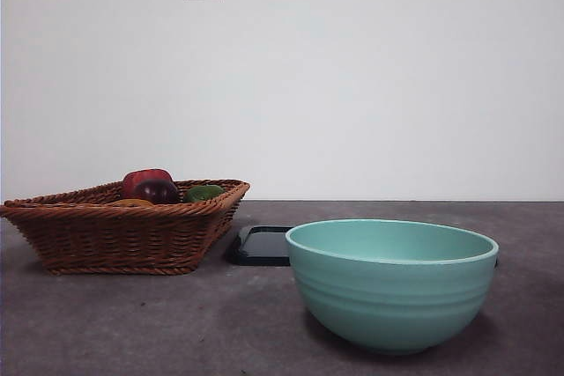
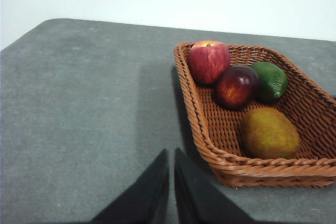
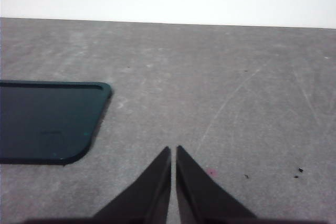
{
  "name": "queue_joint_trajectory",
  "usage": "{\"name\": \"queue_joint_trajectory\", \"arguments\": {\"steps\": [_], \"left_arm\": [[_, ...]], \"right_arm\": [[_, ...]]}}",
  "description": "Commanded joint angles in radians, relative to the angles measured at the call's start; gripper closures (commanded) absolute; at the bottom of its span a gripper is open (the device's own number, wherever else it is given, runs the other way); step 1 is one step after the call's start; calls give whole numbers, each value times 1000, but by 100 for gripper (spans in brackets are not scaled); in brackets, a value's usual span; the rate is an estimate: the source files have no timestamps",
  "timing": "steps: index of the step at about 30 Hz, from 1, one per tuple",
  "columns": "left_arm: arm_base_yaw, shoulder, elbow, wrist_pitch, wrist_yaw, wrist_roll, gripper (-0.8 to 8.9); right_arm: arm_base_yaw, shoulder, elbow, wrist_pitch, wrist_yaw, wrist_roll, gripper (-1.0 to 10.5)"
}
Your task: Pick up the wifruite, put it on the bowl, pick up the plate, put it on desk
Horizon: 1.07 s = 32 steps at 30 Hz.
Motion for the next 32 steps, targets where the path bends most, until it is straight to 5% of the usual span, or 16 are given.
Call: {"name": "queue_joint_trajectory", "arguments": {"steps": [1,32], "left_arm": [[1,-1,-20,-7,-5,16,798],[1,-1,-20,-7,-5,15,798]], "right_arm": [[0,-3,-7,-6,21,18,940],[0,-3,-6,24,21,18,940]]}}
